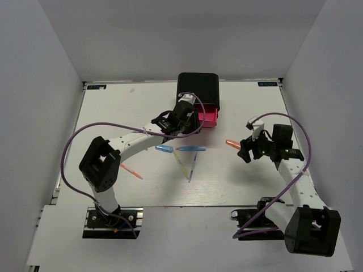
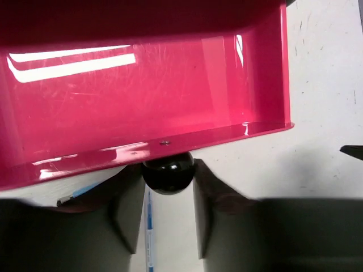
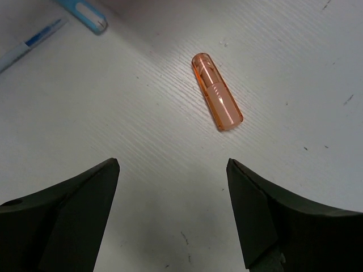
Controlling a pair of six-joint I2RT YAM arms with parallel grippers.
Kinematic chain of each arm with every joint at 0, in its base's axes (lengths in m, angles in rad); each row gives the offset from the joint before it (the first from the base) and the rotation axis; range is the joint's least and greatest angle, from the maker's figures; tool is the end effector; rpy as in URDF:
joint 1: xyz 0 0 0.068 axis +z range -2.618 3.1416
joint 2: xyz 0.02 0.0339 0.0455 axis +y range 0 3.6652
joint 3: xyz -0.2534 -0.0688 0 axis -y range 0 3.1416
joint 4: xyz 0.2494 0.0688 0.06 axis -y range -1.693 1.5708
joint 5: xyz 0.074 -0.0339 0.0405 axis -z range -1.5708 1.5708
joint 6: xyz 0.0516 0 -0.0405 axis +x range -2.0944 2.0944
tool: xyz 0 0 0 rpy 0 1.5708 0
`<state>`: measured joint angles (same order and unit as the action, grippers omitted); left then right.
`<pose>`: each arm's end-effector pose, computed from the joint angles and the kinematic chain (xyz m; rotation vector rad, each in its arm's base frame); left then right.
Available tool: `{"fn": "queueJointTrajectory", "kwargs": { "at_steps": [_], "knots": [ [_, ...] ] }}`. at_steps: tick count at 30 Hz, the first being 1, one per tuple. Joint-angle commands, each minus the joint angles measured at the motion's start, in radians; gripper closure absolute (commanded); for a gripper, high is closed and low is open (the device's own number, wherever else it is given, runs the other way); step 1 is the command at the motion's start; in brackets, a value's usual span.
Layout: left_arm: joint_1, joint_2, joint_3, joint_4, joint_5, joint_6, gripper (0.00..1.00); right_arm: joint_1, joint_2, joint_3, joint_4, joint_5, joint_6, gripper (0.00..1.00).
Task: Sort the stationery into containers
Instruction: Open the drawer in the storage box, then pick up the pen from the center of the board.
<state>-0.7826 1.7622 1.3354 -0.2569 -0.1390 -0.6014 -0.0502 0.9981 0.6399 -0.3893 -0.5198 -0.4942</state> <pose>0.3008 -0.2890 0.2346 0.1330 2.3096 -0.5770 0.2254 0.0143 0.2145 -0.7349 2.0936 0.3058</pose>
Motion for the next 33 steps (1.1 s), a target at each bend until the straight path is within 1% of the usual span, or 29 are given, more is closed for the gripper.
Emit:
{"fn": "queueJointTrajectory", "kwargs": {
  "at_steps": [1,3,4,5,9,13,16,17,18,22,24,27,28,29,30,33],
  "knots": [
    [0.003,-0.047,-0.022,-0.005,-0.001,-0.020,0.42,0.006,0.048,-0.025,0.056,-0.043,-0.122,0.18],
    [0.003,-0.047,-0.022,-0.005,-0.001,-0.020,0.30,0.006,0.076,-0.025,0.099,-0.036,-0.168,0.18],
    [0.003,-0.047,-0.022,-0.005,-0.001,-0.020,0.26,0.010,0.126,-0.022,0.105,-0.029,-0.179,0.19],
    [0.003,-0.056,-0.022,-0.005,-0.001,-0.020,0.26,0.009,0.141,-0.011,0.119,-0.028,-0.223,0.20],
    [0.003,-0.078,-0.033,-0.015,-0.001,-0.020,0.23,0.015,0.262,0.017,0.155,-0.006,-0.317,0.22],
    [0.003,-0.156,-0.100,-0.015,0.009,-0.011,0.19,0.035,0.390,0.061,0.193,0.018,-0.348,0.23],
    [0.003,-0.207,-0.151,-0.015,0.009,-0.001,0.19,0.042,0.453,0.095,0.214,0.053,-0.353,0.24],
    [0.003,-0.240,-0.163,-0.015,0.009,-0.001,0.19,0.044,0.465,0.110,0.216,0.056,-0.354,0.24],
    [0.003,-0.257,-0.176,-0.015,0.009,-0.001,0.19,0.046,0.476,0.127,0.214,0.060,-0.363,0.27],
    [0.003,-0.343,-0.257,-0.033,0.009,-0.001,0.19,0.049,0.528,0.162,0.221,0.073,-0.382,0.27],
    [0.003,-0.384,-0.313,-0.033,0.009,-0.012,0.19,0.049,0.562,0.187,0.193,0.055,-0.394,0.27],
    [0.003,-0.473,-0.393,-0.070,-0.014,-0.072,0.19,0.049,0.625,0.236,0.106,0.014,-0.452,0.39],
    [0.003,-0.521,-0.413,-0.099,-0.046,-0.112,0.19,0.047,0.638,0.251,0.057,0.000,-0.478,0.50],
    [0.003,-0.542,-0.430,-0.117,-0.060,-0.112,0.19,0.047,0.667,0.274,0.034,-0.014,-0.490,0.56],
    [0.003,-0.564,-0.461,-0.139,-0.074,-0.153,0.19,0.049,0.695,0.300,-0.049,-0.022,-0.509,0.59],
    [0.003,-0.650,-0.522,-0.208,-0.135,-0.219,0.18,0.049,0.752,0.337,-0.094,-0.016,-0.541,0.66]
  ]
}}
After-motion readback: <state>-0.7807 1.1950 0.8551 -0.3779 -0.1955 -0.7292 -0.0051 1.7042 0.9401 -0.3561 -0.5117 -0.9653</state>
